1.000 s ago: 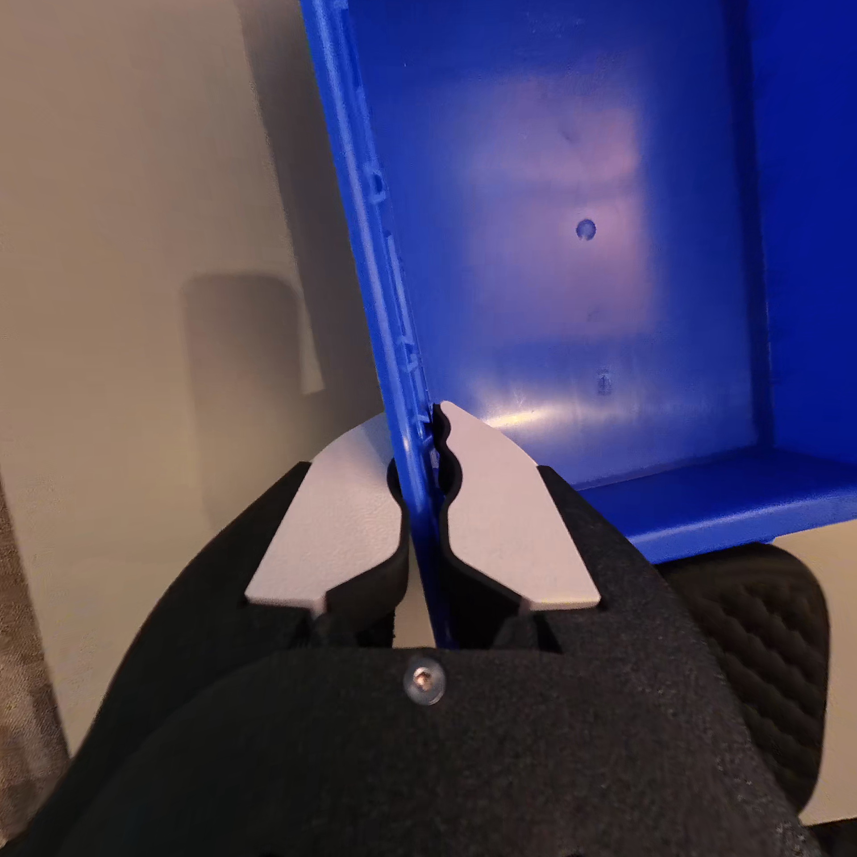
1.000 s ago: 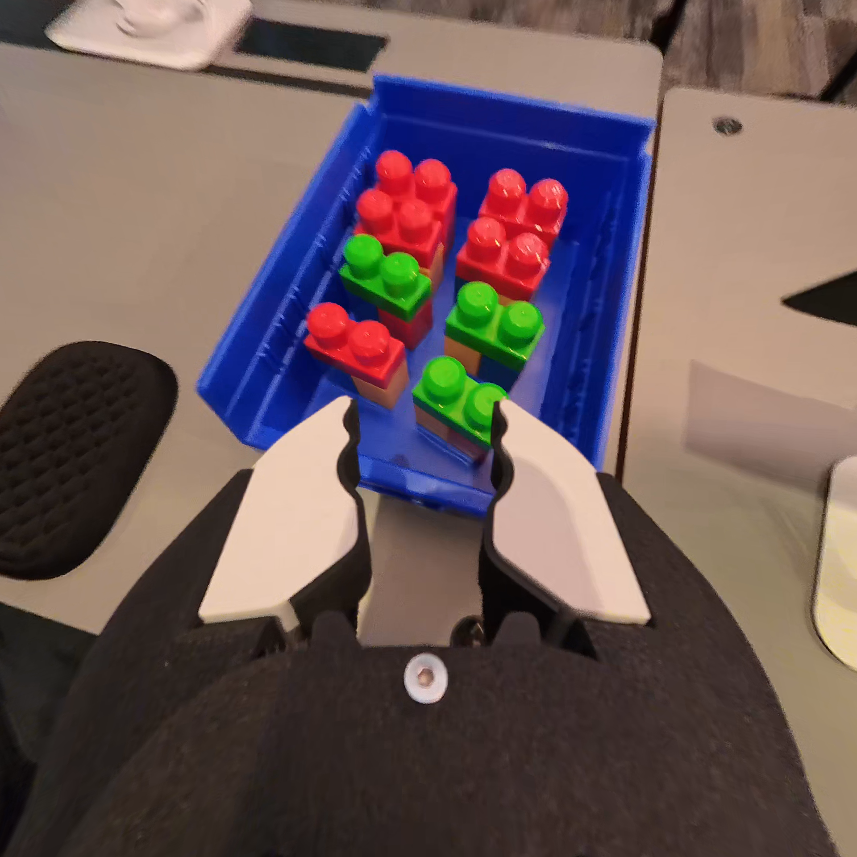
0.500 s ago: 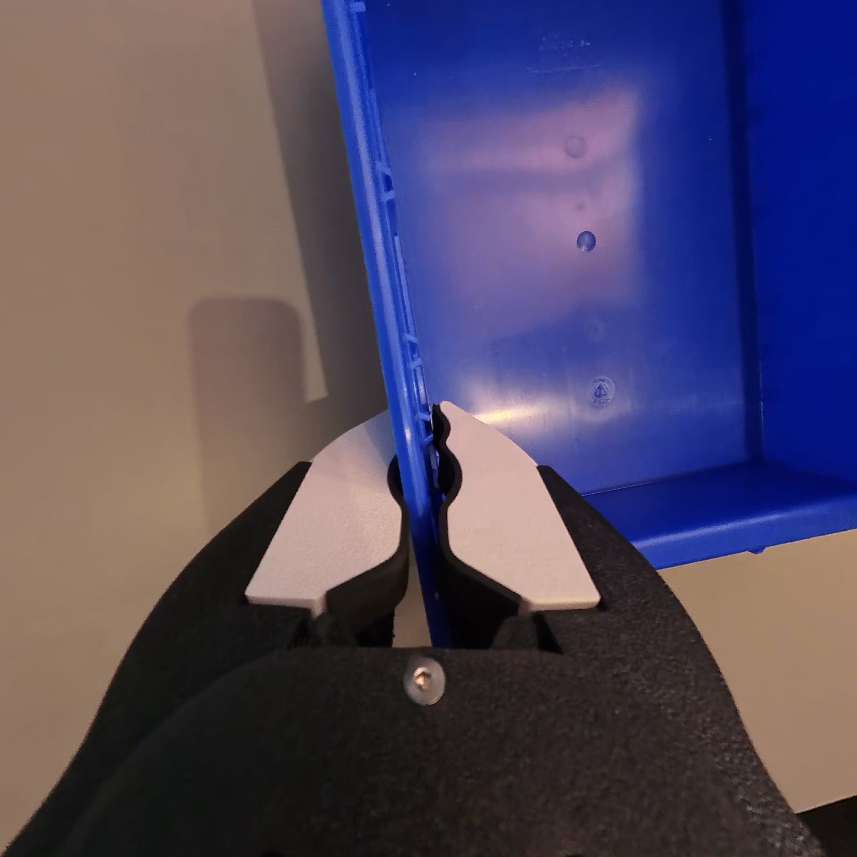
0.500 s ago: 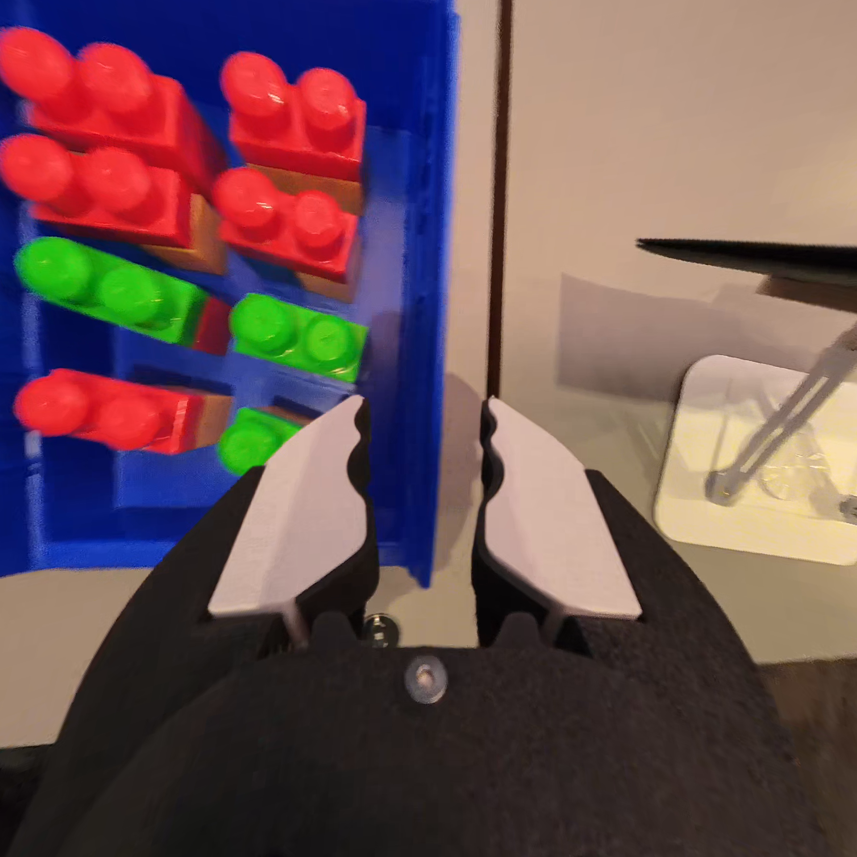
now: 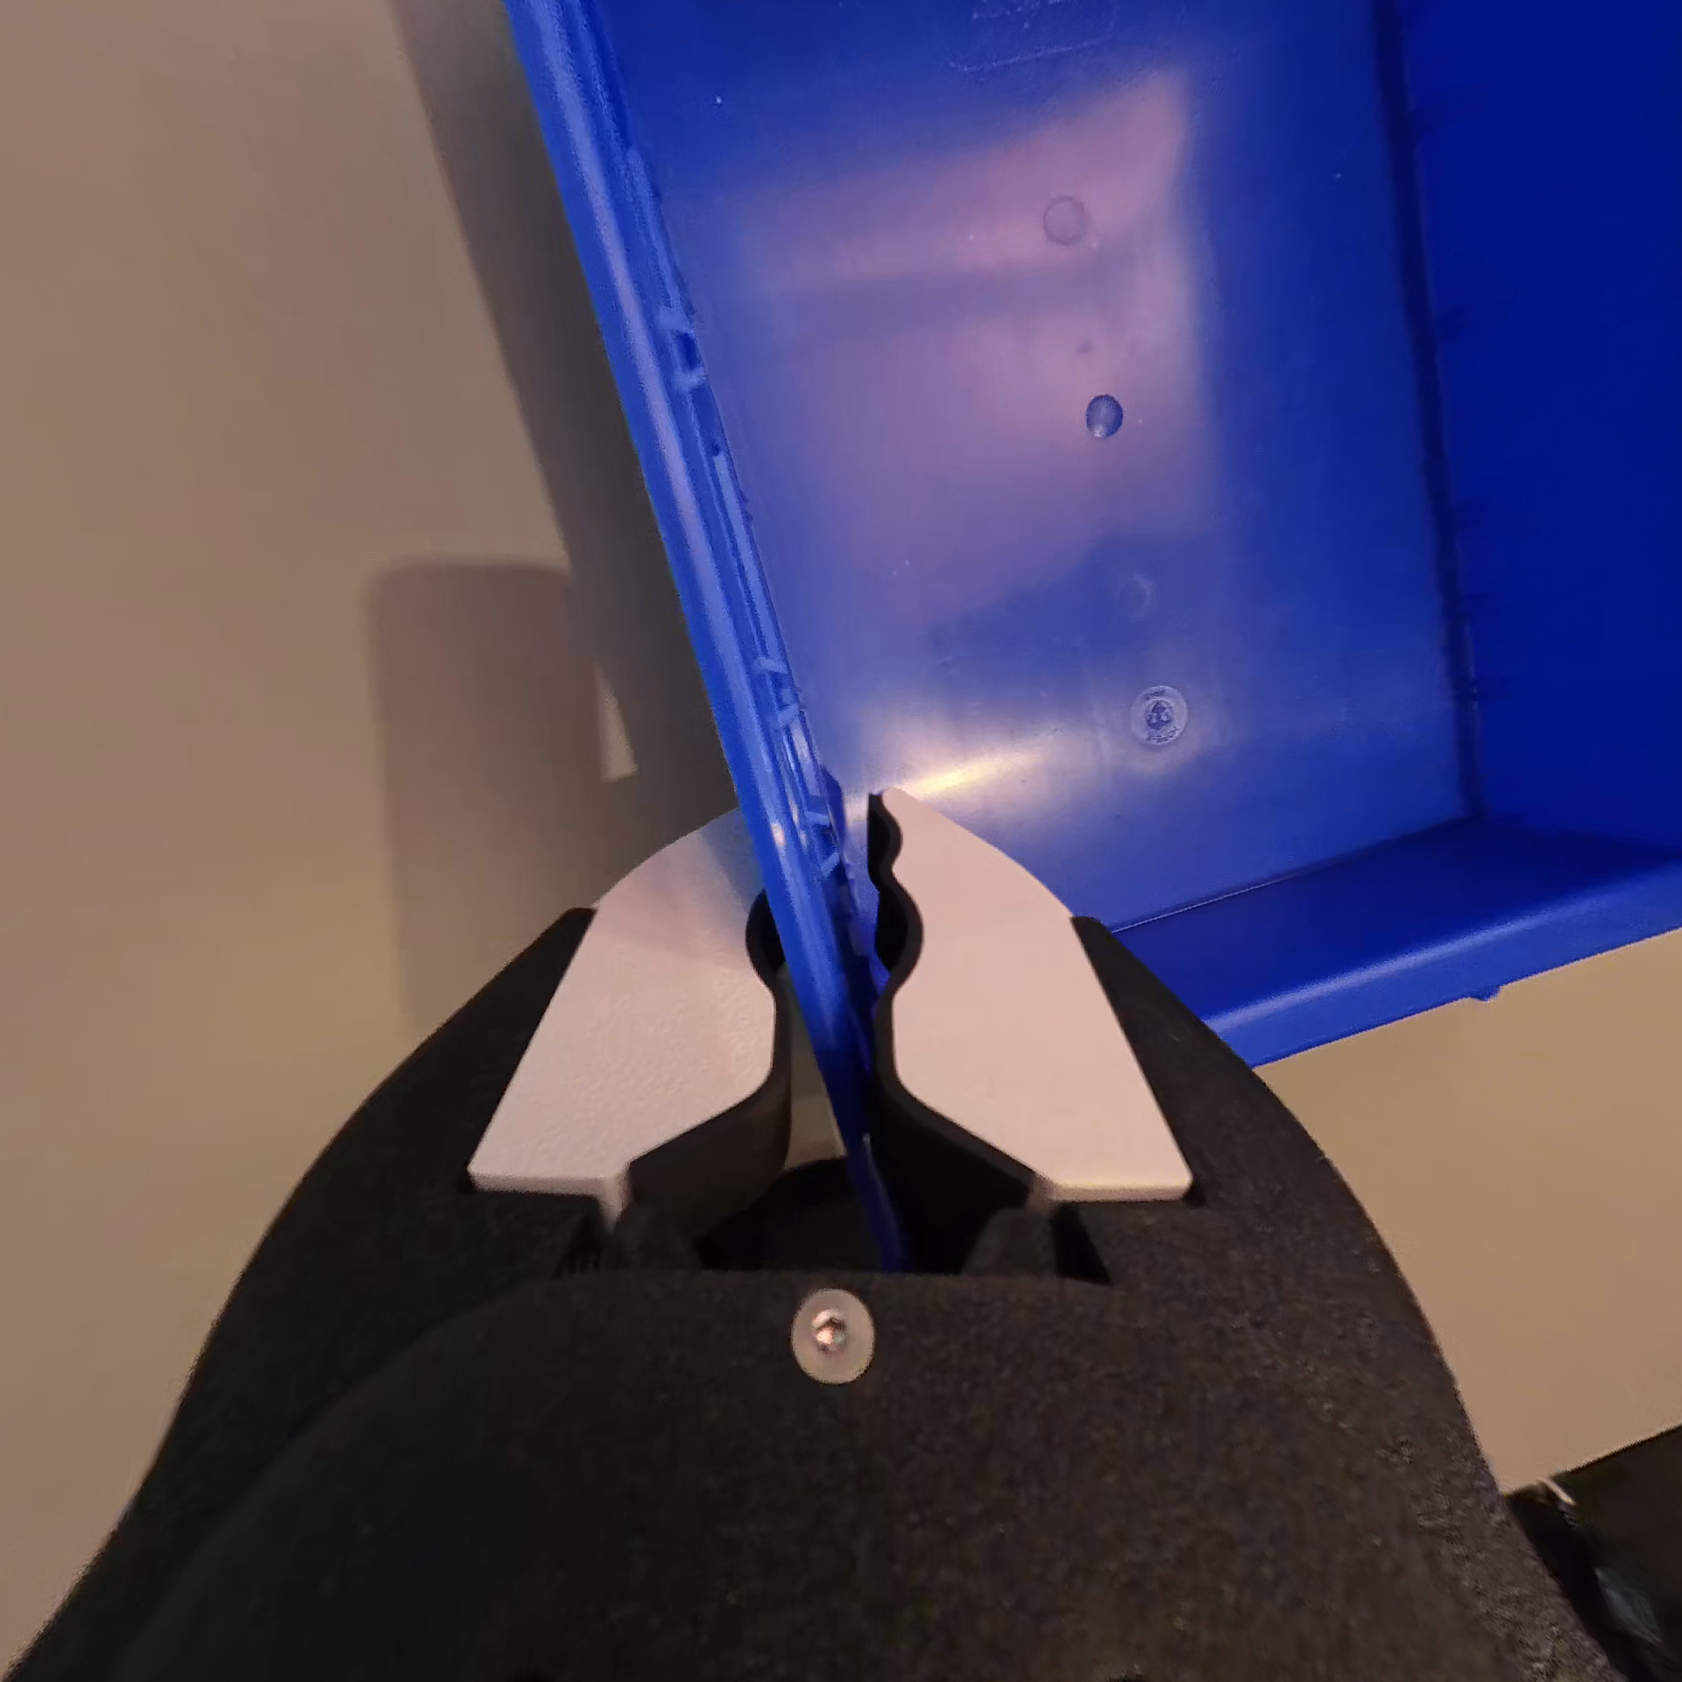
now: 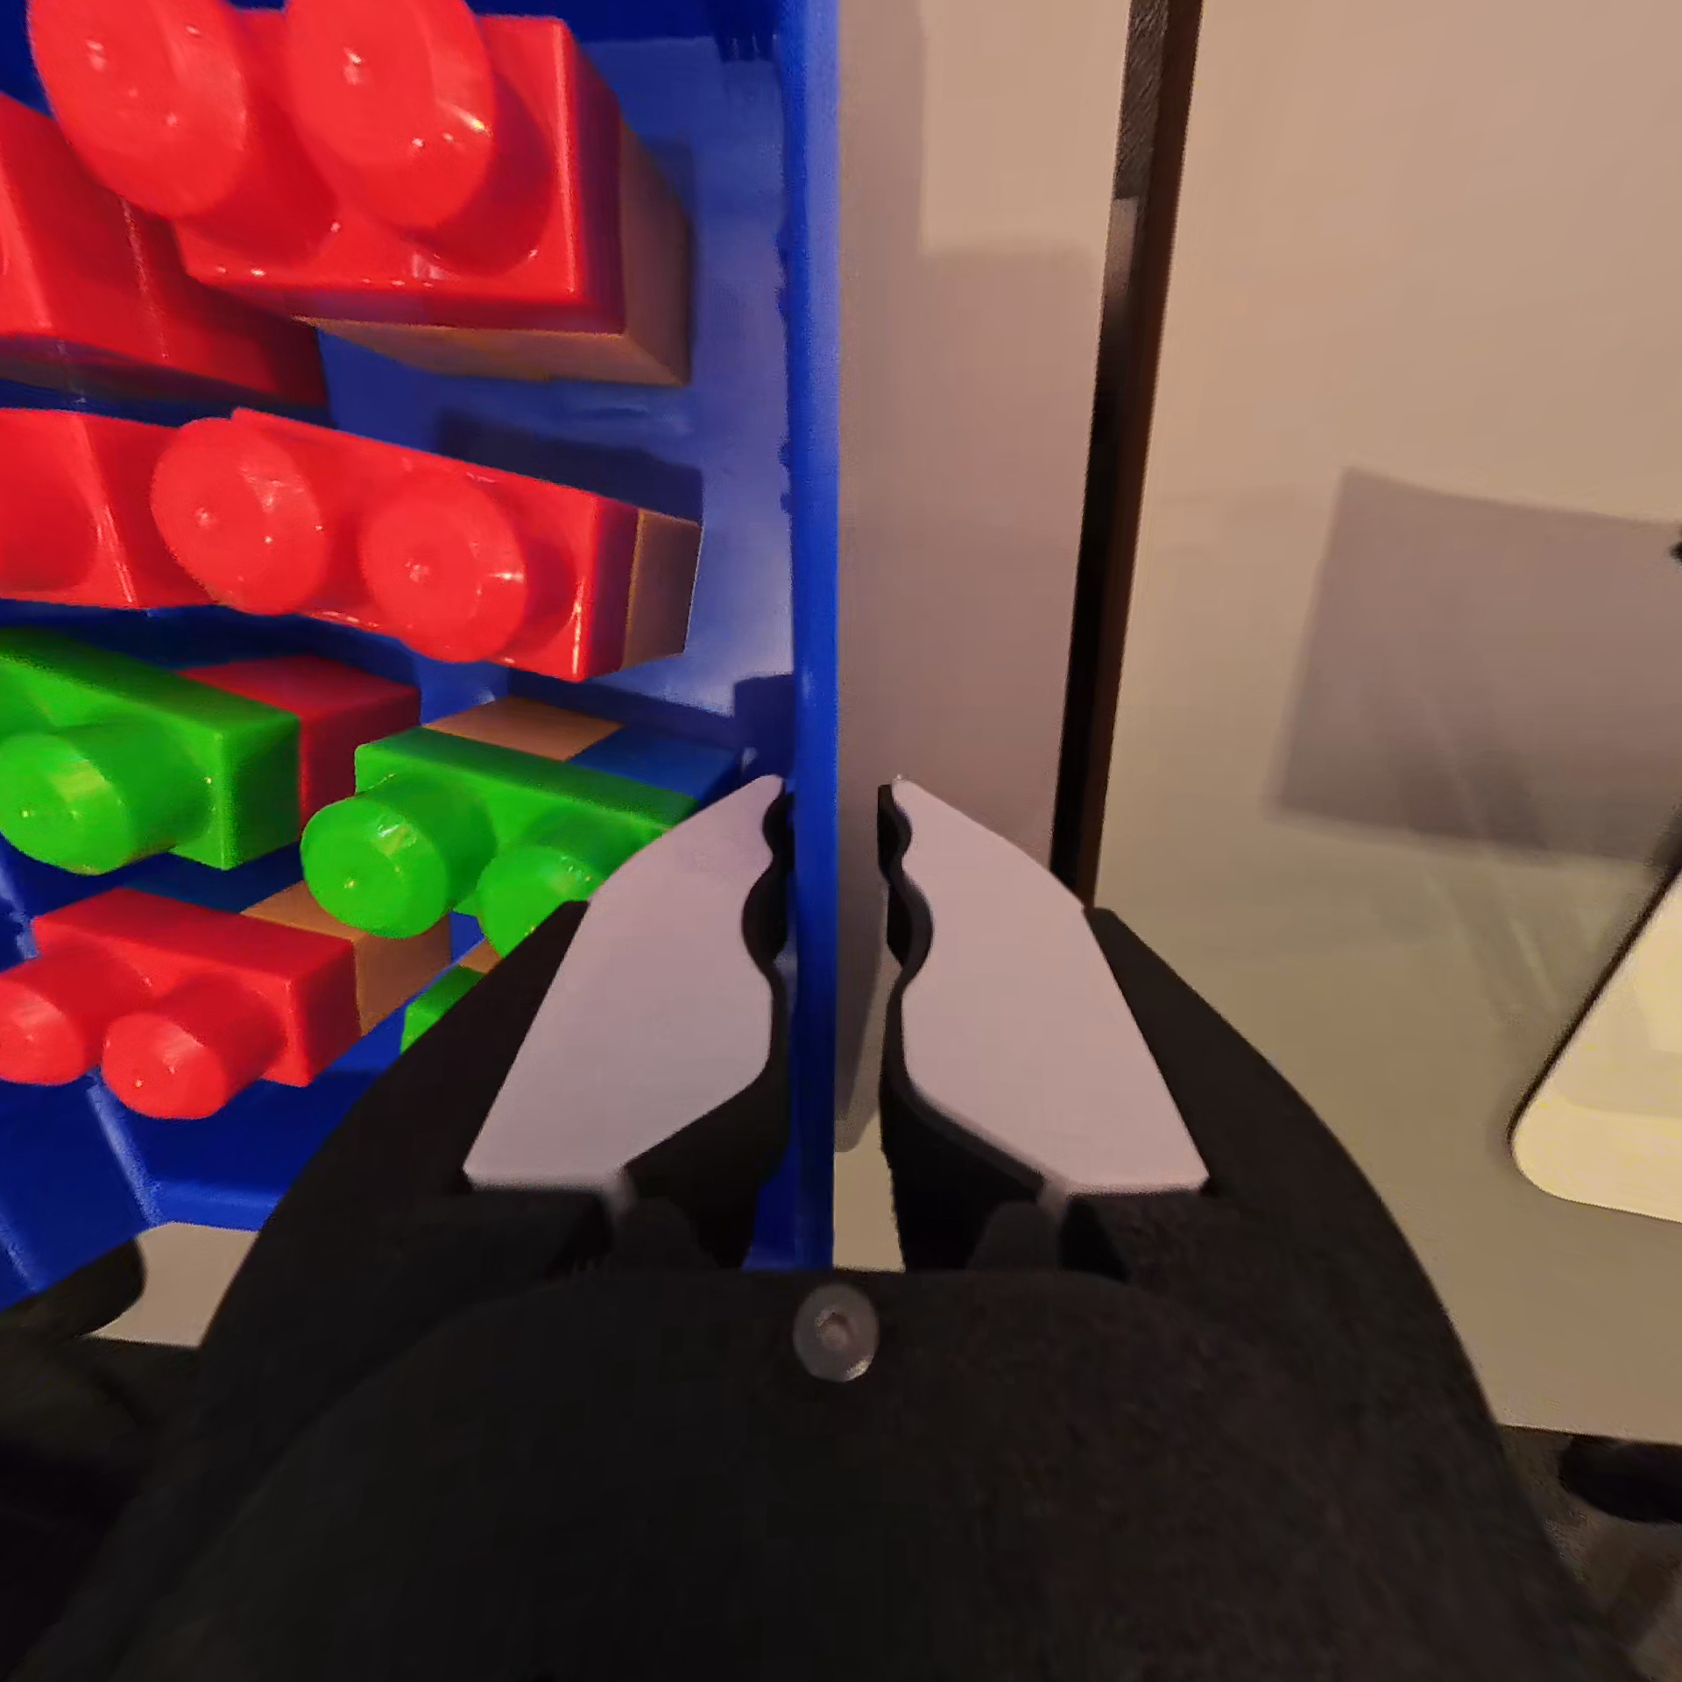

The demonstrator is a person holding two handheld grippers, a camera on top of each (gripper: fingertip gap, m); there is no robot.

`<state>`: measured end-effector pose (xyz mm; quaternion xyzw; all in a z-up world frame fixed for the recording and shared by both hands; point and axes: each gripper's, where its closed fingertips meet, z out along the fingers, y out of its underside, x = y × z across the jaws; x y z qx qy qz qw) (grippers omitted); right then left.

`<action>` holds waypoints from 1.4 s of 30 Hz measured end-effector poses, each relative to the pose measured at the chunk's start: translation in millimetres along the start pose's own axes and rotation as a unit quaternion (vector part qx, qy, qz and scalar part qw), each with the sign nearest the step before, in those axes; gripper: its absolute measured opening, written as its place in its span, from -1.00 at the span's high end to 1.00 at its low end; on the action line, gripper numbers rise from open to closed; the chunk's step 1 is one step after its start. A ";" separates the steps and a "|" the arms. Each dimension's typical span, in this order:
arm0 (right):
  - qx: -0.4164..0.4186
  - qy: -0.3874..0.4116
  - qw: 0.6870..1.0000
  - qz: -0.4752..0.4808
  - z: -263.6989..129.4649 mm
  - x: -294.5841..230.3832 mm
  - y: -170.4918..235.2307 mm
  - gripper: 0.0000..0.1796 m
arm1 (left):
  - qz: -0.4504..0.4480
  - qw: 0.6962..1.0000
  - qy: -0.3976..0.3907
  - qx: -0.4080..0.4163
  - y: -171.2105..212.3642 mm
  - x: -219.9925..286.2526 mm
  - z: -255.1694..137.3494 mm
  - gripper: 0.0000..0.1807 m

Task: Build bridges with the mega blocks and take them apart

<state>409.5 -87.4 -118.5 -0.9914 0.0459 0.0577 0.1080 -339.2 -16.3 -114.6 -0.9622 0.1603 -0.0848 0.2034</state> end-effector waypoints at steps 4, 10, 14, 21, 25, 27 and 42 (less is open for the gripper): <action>-0.050 -0.025 0.998 0.002 13.9 -6.4 8.0 0.95 | -0.006 0.999 0.046 0.005 -6.2 37.6 6.0 0.75; -0.053 -0.029 0.998 0.005 14.4 -5.8 7.7 0.95 | -0.062 0.982 0.168 0.061 -18.0 69.2 -0.5 0.60; -0.054 -0.020 0.998 0.008 14.3 -4.9 6.8 0.95 | -0.095 0.962 0.226 0.123 -25.1 65.8 -23.3 0.67; -0.053 0.000 0.999 0.010 -3.4 1.9 7.5 0.94 | -0.039 0.967 0.166 0.190 -15.1 43.4 -76.1 0.74; -0.070 0.011 0.997 0.020 -17.3 4.9 13.2 0.95 | -0.020 0.969 0.141 0.200 3.2 36.4 -95.0 0.75; -0.069 0.007 0.997 0.022 -23.0 3.0 13.9 0.95 | -0.018 0.966 0.142 0.215 9.6 35.3 -105.1 0.75; -0.041 -0.036 0.999 -0.006 -107.6 -122.6 -16.3 0.95 | -0.047 0.962 0.081 0.256 93.9 3.3 -129.2 0.75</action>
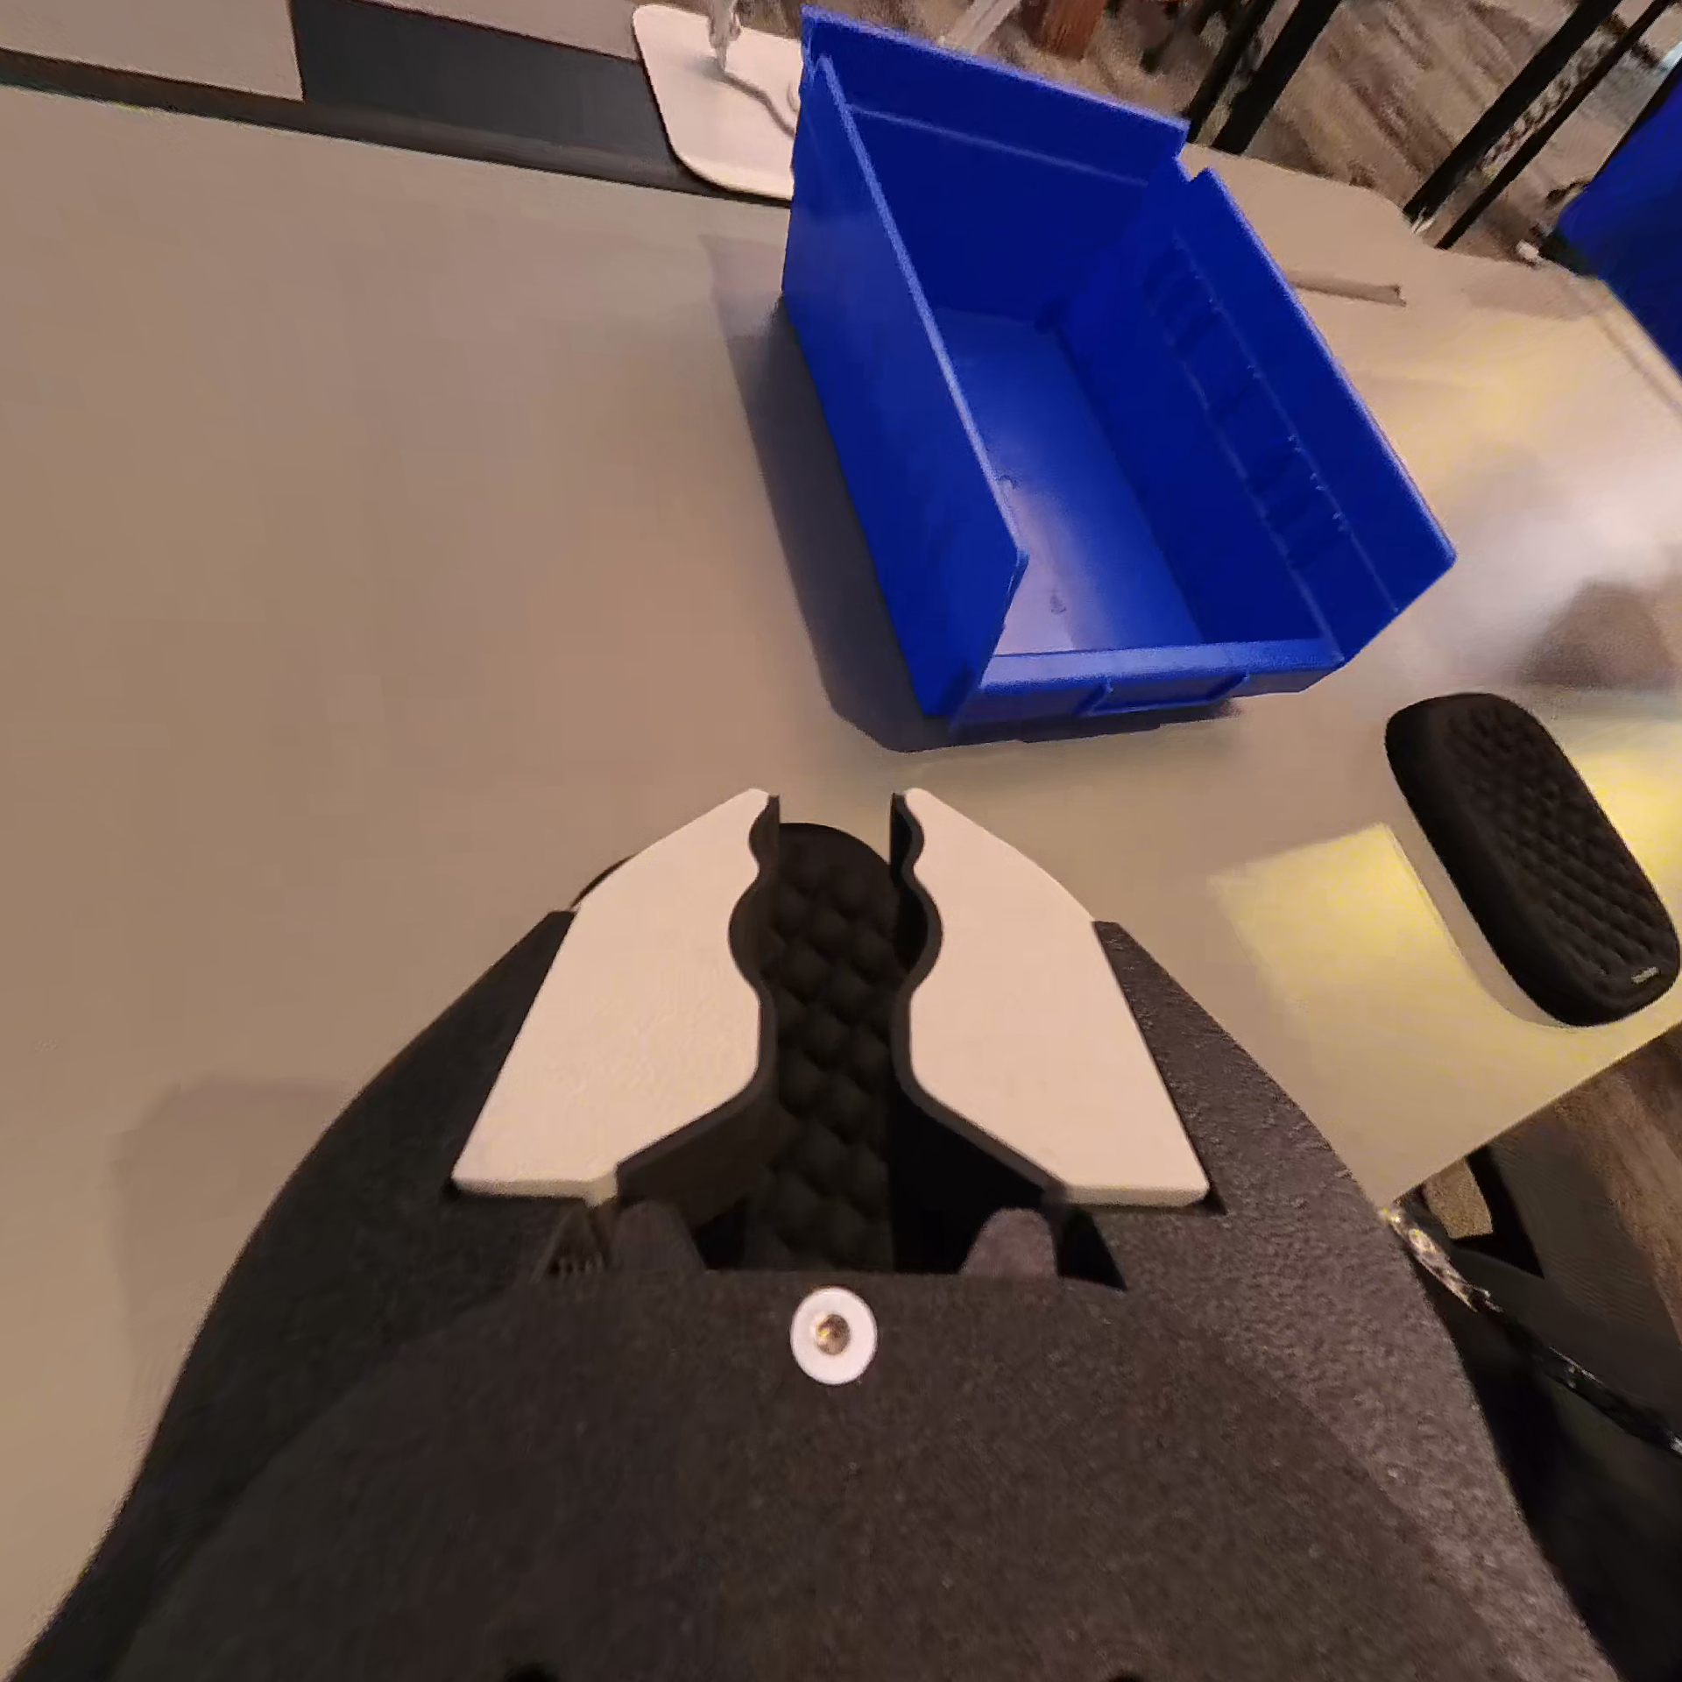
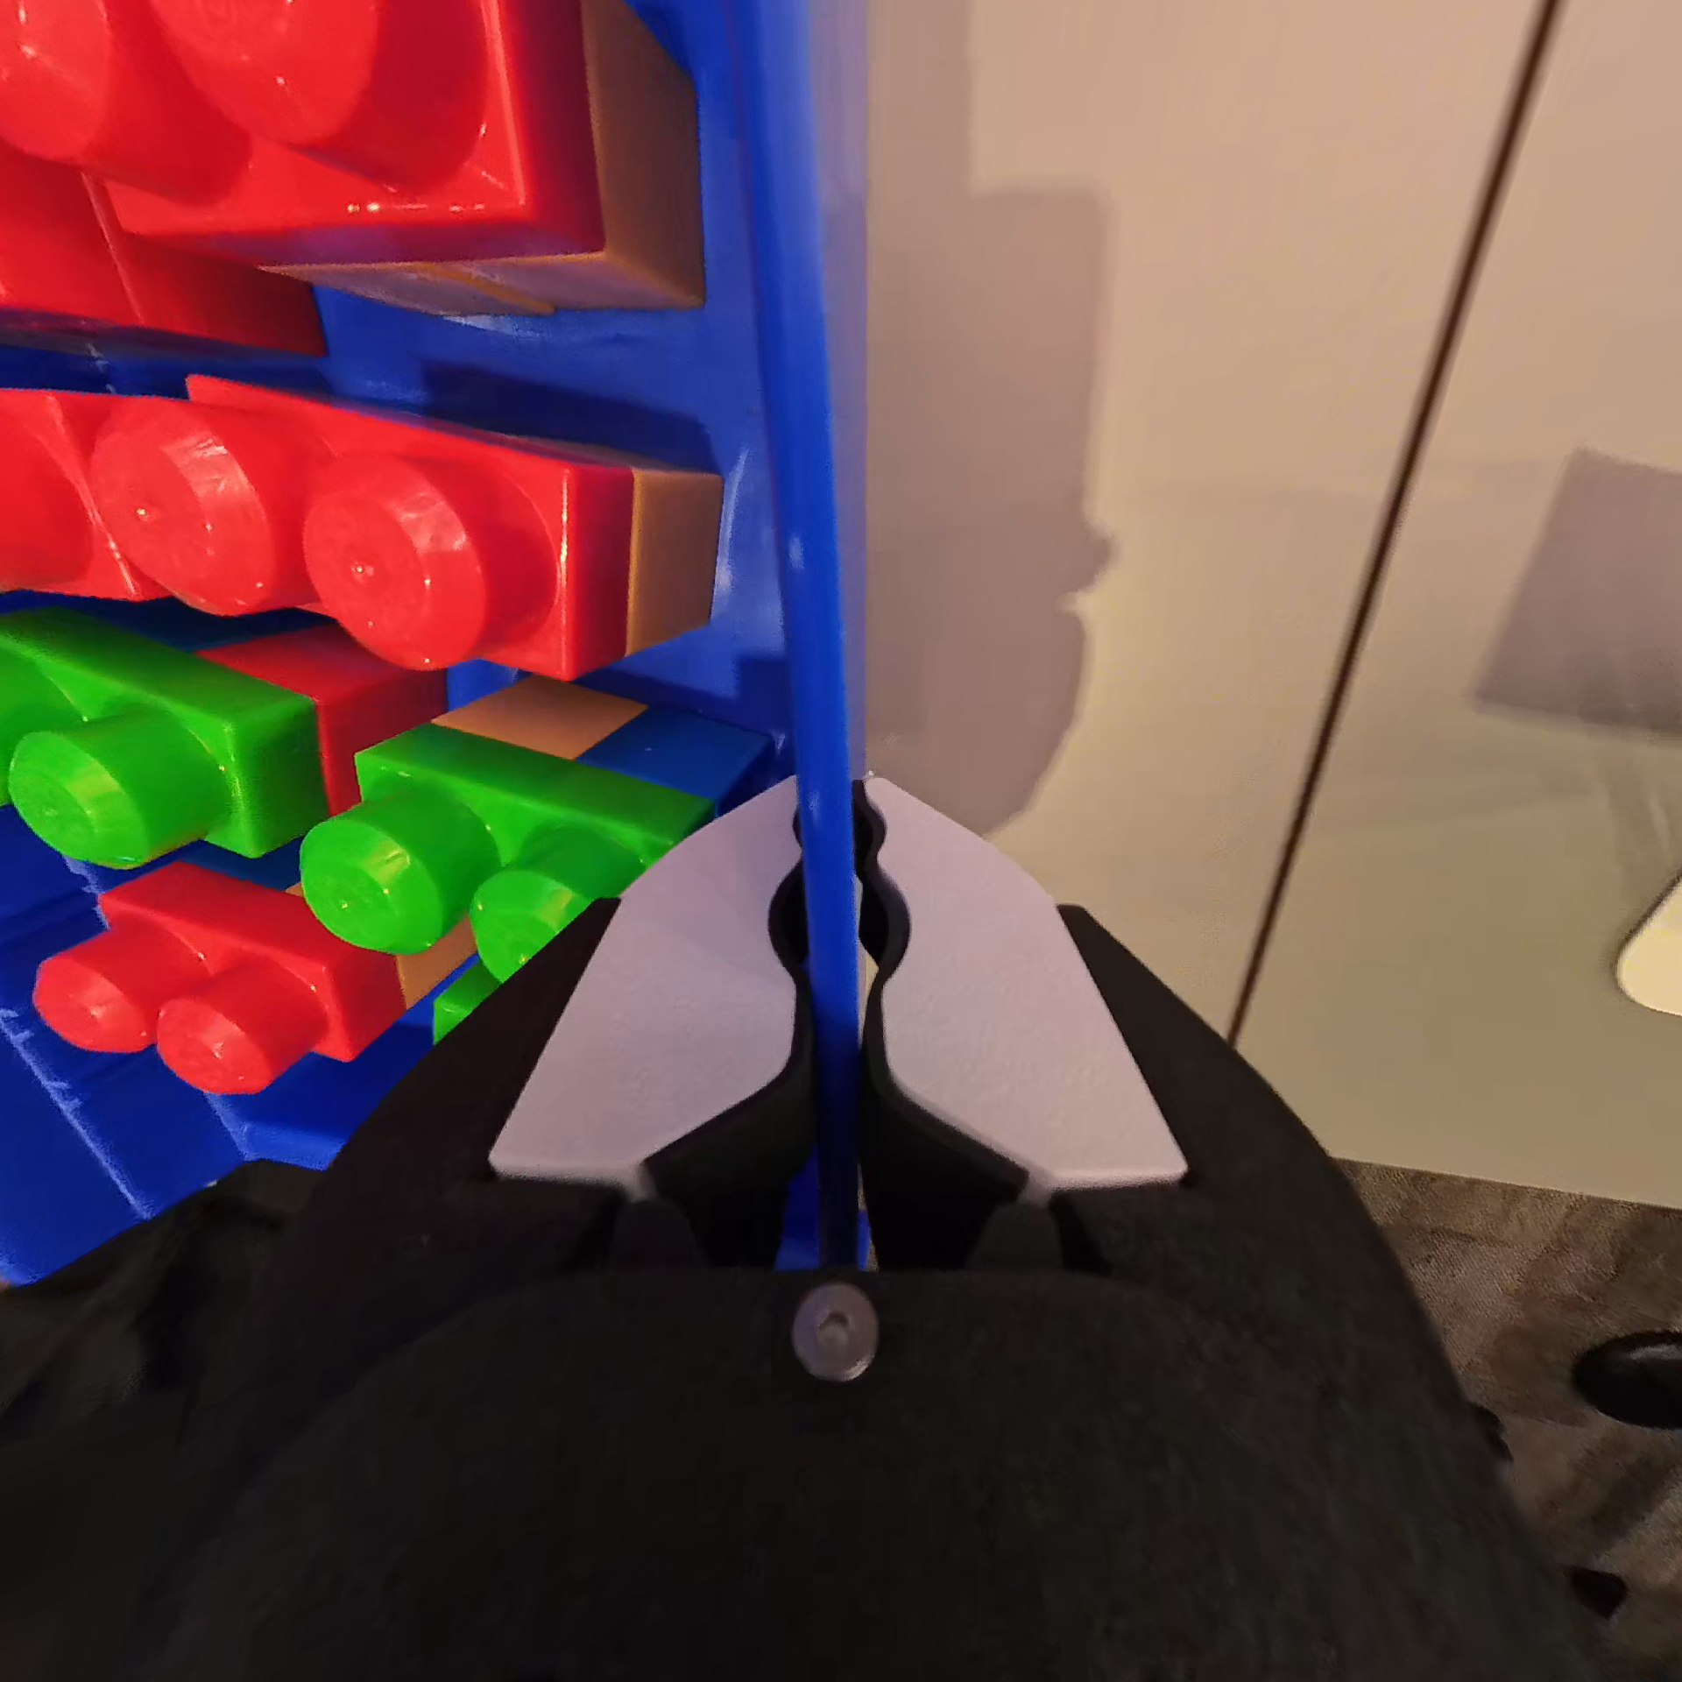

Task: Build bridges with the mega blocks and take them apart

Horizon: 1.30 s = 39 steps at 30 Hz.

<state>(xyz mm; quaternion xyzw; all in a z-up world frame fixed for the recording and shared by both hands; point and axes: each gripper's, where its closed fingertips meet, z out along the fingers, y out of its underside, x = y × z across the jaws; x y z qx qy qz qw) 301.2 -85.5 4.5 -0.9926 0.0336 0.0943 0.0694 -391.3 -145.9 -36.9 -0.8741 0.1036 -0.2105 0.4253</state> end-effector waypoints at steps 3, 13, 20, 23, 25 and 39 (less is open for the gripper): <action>0.002 -0.016 1.000 -0.019 -8.2 -57.7 -7.8 0.95 | -0.001 1.000 0.010 0.020 1.1 1.1 -7.2 0.75; -0.032 -0.071 0.989 -0.123 21.0 -279.8 -45.8 0.95 | -0.028 0.999 0.005 0.022 36.6 -33.9 -43.5 0.76; -0.046 -0.090 0.973 -0.205 57.5 -440.6 -78.0 0.95 | -0.067 0.996 -0.038 0.045 53.6 -86.5 -84.9 0.76; -0.046 -0.105 0.964 -0.238 78.3 -512.9 -88.8 0.95 | -0.088 0.993 -0.057 0.053 62.6 -110.2 -100.7 0.75; -0.050 -0.114 0.957 -0.260 93.1 -559.9 -92.4 0.94 | -0.095 0.991 -0.073 0.055 68.8 -123.5 -110.7 0.75; -0.062 -0.119 0.936 -0.324 239.3 -731.1 -82.7 0.95 | -0.121 0.978 -0.141 0.092 70.2 -173.2 -147.9 0.70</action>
